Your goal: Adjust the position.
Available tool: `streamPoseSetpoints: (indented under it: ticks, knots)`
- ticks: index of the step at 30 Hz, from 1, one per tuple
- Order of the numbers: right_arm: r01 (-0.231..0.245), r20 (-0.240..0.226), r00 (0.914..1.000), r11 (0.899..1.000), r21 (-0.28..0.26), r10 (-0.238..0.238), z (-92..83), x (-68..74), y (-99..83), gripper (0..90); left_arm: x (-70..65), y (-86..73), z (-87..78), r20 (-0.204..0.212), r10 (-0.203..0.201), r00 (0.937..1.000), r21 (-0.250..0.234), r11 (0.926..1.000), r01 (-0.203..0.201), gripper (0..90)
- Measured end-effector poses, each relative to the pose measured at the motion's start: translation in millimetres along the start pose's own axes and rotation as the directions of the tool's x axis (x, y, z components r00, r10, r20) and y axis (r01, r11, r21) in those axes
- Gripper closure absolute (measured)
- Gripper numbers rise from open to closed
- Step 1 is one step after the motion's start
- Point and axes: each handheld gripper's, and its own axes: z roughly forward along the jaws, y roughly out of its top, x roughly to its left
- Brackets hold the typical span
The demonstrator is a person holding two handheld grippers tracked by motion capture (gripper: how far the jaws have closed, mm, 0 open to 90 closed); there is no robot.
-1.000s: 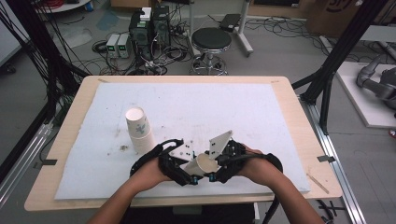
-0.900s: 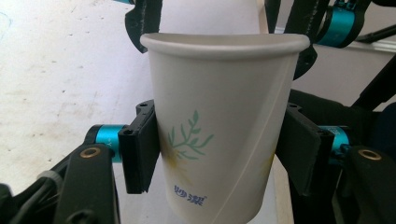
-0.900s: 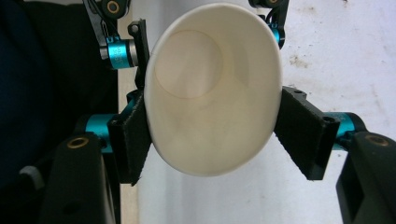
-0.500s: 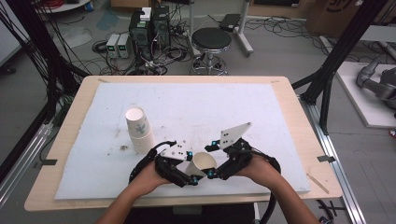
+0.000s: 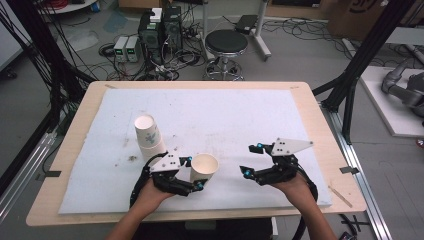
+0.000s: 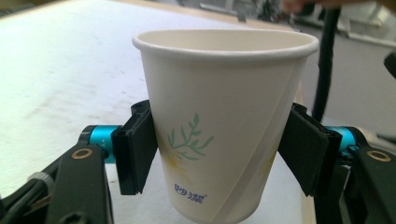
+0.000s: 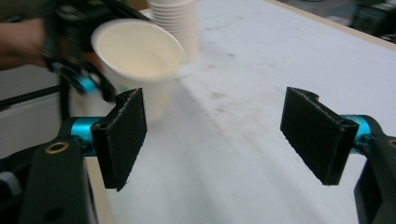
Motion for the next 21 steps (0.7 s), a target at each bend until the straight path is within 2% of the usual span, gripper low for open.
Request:
streamPoseSetpoints:
  ticks: [3,7,9,15,16,21]
  knots:
    - [-0.033,0.072,0.9968,0.999,-0.028,0.035,-5.2,-4.8,-13.9,23.3,1.7,-2.5,-7.6,-0.021,-0.009,0.9997,-0.038,0.9992,0.008,32.2]
    - [-0.058,0.184,0.9807,0.998,-0.036,0.064,-8.3,-10.4,-32.4,21.8,4.2,-3.1,-16.1,-0.042,-0.025,0.9988,-0.097,0.9951,0.021,32.1]
    - [-0.074,0.21,0.9744,0.997,-0.035,0.08,-8.4,-12.0,-39.9,21.8,5.1,-2.9,-19.5,-0.059,-0.032,0.9977,-0.123,0.9921,0.024,32.2]
    - [-0.08,0.263,0.9617,0.997,-0.004,0.079,-9.4,-12.8,-50.9,21.9,5.3,-7.0,-29.2,-0.083,-0.029,0.9961,-0.142,0.9897,0.017,31.8]
    - [-0.071,0.268,0.9608,0.997,-0.009,0.071,-10.1,-13.5,-51.4,21.9,5.4,-7.4,-30.5,-0.086,-0.03,0.9959,-0.145,0.9892,0.017,31.8]
    - [-0.084,0.283,0.9546,0.995,-0.047,0.094,-15.4,-13.9,-51.1,21.9,7.1,-7.9,-33.9,-0.094,-0.037,0.9949,-0.168,0.9856,0.021,31.9]
